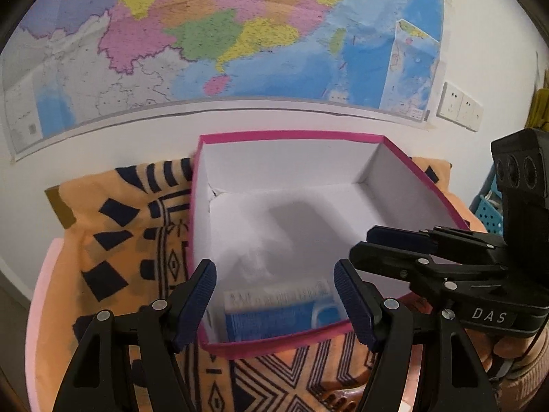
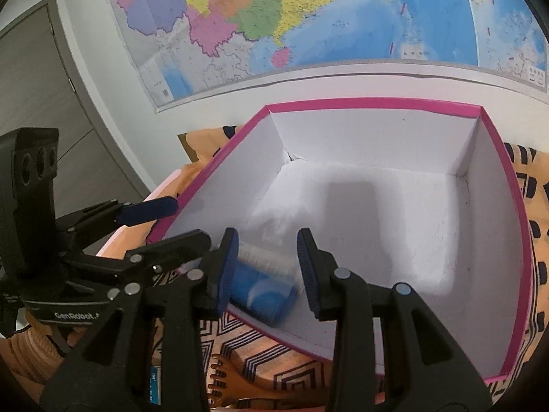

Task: Organize rigid objects
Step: 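Carry the medicine box into the magenta box and open the right tool, then grasp the white-and-teal medicine box with the right tool and lift, then lower the white-and-teal box into the magenta box and open the right tool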

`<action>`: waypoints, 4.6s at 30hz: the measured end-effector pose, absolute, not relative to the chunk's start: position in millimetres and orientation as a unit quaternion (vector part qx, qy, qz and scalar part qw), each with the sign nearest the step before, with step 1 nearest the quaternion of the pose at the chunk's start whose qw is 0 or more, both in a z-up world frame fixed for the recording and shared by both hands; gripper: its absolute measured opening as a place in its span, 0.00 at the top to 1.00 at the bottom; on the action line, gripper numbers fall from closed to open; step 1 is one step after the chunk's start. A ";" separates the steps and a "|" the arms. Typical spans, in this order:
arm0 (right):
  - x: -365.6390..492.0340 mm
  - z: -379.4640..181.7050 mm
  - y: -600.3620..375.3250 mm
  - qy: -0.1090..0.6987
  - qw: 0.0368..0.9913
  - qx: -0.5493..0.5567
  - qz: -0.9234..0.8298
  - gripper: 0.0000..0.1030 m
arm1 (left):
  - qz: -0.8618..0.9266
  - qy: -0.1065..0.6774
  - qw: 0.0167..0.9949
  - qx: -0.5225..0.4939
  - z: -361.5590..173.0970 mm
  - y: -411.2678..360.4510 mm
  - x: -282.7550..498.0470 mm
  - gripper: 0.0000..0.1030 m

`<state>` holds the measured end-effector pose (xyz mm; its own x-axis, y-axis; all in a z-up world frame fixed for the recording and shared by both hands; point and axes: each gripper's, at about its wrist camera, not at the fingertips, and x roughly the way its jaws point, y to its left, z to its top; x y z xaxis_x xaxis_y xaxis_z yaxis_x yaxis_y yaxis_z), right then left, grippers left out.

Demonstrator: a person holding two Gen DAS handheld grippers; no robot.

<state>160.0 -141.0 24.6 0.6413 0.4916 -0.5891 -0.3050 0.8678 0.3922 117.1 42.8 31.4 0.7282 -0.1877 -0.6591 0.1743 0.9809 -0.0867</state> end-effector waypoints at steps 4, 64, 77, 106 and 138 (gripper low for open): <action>149.4 30.2 -147.2 0.353 0.898 0.137 0.223 0.62 | -0.099 0.341 0.935 -0.017 37.4 49.4 103.8 0.29; 5.1 -44.2 -61.5 0.447 0.818 0.149 0.330 0.60 | -0.167 0.451 0.874 -0.072 -56.3 91.5 -48.1 0.37; 34.4 -37.0 -52.8 0.450 0.836 0.122 0.290 0.60 | -0.162 0.456 0.871 -0.089 -56.8 94.7 -39.4 0.37; 40.1 -20.6 -61.7 0.447 0.844 0.112 0.275 0.53 | -0.158 0.454 0.871 -0.102 -42.6 96.5 -26.5 0.50; 119.7 61.3 -153.9 0.336 0.906 0.143 0.215 0.53 | -0.160 0.346 0.924 -0.011 63.9 38.6 82.2 0.50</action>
<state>119.7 -153.9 61.3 0.6820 0.4852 -0.5473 -0.2929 0.8668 0.4035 82.2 38.6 63.9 0.7090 -0.3031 -0.6367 0.2885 0.9486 -0.1302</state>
